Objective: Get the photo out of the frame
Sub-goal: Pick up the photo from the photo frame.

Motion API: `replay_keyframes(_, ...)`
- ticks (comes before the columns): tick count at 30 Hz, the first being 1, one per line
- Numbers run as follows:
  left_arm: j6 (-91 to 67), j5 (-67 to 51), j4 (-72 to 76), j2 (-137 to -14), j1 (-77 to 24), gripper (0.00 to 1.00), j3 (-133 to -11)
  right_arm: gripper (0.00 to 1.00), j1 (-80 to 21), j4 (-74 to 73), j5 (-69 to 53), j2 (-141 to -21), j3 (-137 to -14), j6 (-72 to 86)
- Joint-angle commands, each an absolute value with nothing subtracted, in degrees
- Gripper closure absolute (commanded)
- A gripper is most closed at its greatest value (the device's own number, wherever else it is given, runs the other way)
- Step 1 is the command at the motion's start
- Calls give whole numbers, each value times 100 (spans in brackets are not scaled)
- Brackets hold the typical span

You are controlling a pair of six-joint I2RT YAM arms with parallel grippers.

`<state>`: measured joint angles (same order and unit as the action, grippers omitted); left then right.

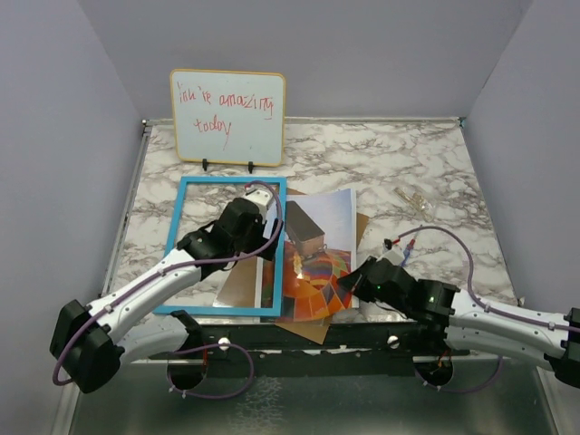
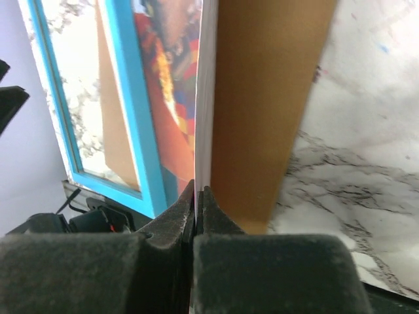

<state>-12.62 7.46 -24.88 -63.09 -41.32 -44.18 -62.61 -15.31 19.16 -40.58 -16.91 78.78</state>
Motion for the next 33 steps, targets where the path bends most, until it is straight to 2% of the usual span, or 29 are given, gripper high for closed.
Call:
replay_keyframes(1, -1325, 1405, -2339, -5770, -4105, 1, -4299, 100, -6231, -2559, 2587, -4370, -2756, 7098)
replay_keyframes(5, -1360, 1720, -2346, -5592, -4107, 1, -4261, 99, -6227, -3694, 2997, -4696, -3598, 6760)
replay_keyframes(14, -1424, 1916, -2391, -5424, -4113, 1, -4259, 99, -6231, -5280, 3706, -4424, -4959, 6487)
replay_keyframes(22, -1439, 1972, -2425, -5411, -4113, 1, -4263, 99, -6231, -4530, 3312, -4219, -5835, 5235)
replay_keyframes(33, -1472, 2284, -2478, -5323, -4106, 1, -4271, 99, -6231, -4139, 2547, -5164, -6647, 4403)
